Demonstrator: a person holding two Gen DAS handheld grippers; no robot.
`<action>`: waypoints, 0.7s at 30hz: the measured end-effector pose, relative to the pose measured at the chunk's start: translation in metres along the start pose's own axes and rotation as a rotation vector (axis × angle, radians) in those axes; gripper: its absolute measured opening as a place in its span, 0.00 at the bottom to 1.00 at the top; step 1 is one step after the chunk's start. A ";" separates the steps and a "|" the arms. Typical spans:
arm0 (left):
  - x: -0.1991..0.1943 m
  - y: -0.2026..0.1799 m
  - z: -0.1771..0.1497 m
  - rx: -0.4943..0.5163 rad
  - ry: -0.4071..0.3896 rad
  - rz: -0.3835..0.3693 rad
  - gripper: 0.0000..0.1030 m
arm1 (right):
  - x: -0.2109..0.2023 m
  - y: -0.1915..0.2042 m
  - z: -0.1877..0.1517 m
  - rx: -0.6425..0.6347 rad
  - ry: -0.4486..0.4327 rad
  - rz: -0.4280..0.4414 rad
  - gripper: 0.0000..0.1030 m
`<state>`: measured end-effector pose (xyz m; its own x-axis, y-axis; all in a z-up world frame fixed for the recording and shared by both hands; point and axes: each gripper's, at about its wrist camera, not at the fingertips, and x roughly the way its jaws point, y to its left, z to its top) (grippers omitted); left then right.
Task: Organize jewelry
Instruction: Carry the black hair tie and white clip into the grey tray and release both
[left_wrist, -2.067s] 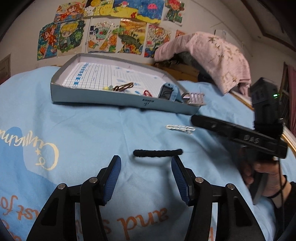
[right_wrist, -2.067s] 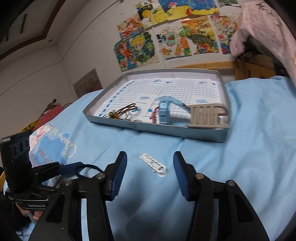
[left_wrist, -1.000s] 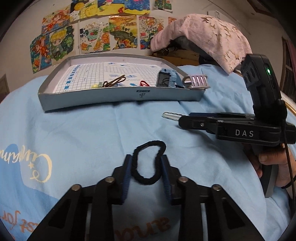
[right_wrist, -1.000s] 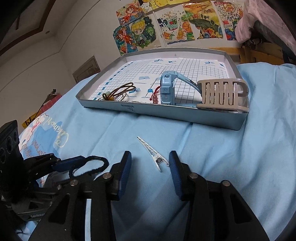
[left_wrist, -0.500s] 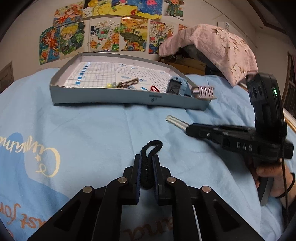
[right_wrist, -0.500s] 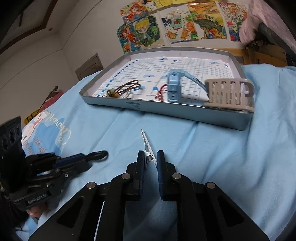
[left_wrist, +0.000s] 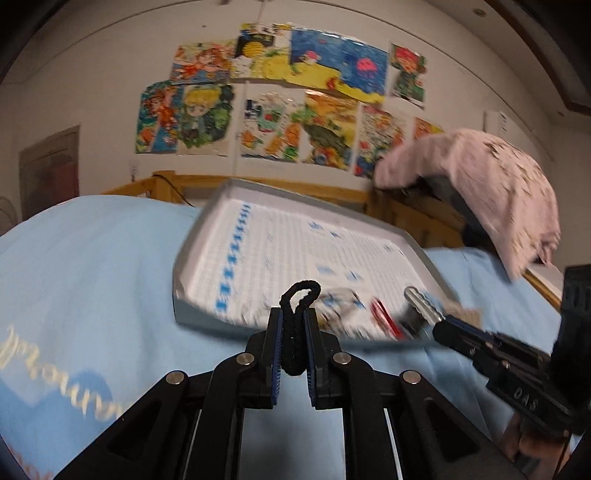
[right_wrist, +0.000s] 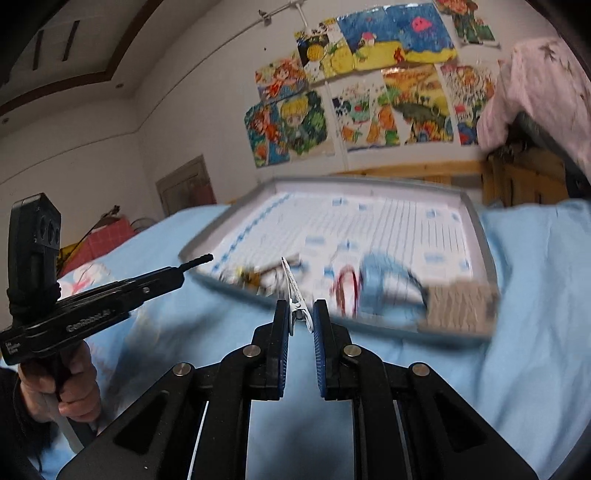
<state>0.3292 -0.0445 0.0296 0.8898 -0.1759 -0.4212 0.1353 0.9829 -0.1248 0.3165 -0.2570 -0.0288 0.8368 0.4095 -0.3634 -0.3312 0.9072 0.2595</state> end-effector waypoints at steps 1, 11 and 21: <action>0.006 0.002 0.005 -0.010 -0.011 0.017 0.10 | 0.009 0.002 0.007 0.007 -0.002 -0.009 0.11; 0.052 0.019 0.006 -0.045 0.077 0.034 0.11 | 0.068 0.014 0.015 -0.023 0.089 -0.095 0.12; 0.048 0.015 0.003 -0.035 0.063 0.001 0.26 | 0.060 0.008 0.009 0.022 0.074 -0.099 0.25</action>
<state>0.3751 -0.0384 0.0104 0.8604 -0.1795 -0.4769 0.1186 0.9807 -0.1552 0.3680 -0.2257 -0.0406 0.8304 0.3248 -0.4527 -0.2385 0.9415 0.2380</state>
